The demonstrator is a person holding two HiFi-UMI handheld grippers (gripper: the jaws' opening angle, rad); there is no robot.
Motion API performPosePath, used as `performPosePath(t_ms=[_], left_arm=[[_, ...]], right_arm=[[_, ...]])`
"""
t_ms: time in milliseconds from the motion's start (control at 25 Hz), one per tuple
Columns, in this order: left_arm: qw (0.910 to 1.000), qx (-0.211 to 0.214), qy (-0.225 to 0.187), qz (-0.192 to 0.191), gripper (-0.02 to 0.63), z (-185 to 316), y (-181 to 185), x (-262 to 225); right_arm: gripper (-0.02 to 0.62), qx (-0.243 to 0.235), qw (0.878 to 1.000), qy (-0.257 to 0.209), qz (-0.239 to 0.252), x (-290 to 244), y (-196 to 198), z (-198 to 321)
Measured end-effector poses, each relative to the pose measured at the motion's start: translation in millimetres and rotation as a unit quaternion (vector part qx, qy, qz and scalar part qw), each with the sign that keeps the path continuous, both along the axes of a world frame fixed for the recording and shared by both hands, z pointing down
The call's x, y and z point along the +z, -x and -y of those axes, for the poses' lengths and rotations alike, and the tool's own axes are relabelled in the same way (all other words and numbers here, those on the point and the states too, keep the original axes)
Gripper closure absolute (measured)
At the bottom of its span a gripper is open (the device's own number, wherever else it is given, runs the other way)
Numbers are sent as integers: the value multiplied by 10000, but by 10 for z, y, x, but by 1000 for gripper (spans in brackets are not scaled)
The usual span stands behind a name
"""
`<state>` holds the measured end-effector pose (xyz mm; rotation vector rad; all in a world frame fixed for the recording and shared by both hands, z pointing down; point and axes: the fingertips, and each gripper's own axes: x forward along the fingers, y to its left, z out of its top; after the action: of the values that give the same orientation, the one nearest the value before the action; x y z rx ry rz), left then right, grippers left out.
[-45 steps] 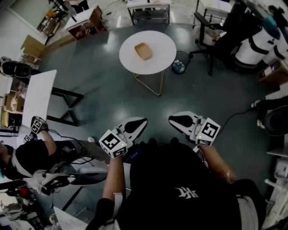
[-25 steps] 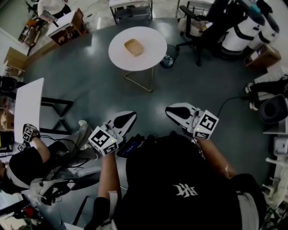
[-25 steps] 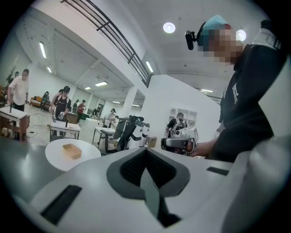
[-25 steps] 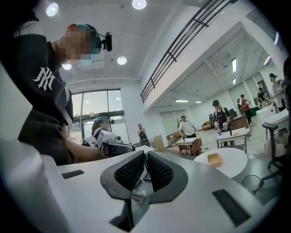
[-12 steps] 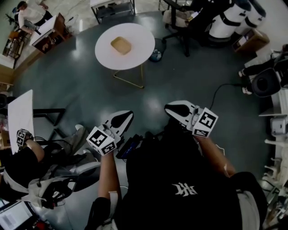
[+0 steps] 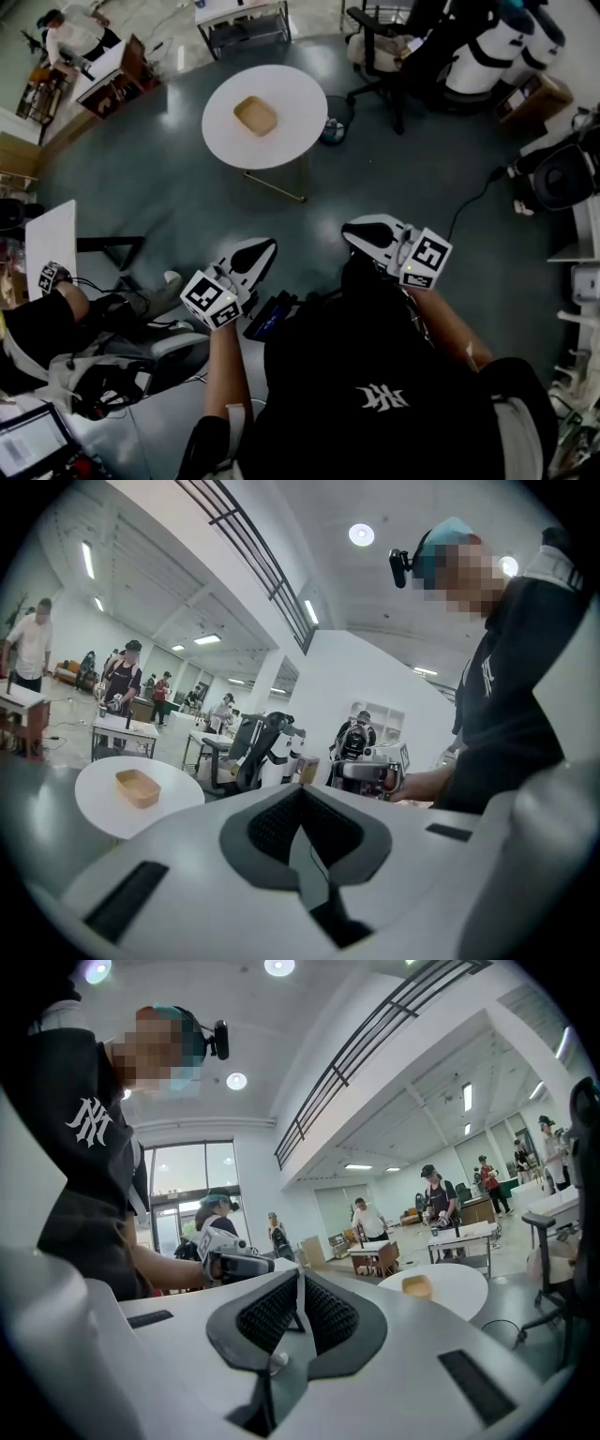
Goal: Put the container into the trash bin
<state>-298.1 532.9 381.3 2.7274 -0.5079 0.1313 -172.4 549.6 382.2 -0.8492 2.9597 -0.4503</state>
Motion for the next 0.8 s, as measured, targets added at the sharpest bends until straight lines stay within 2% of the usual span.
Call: performPosePath(t_ms=[280,640,800], left_arm=[[9994,-305,10,156,603,540,-448,-73],[9982,-603,7,72,603,1227,-1393,-292],[9969,-784,33,26,603,1452,-1671,-235]], right_arm=[[546,-476,9985,-223,-145,26,-408,554],[546,-1012,9938,-344,-291,-50,-1324,1198],[546,-1034,9944,-221,-40,9,-1707,1417]])
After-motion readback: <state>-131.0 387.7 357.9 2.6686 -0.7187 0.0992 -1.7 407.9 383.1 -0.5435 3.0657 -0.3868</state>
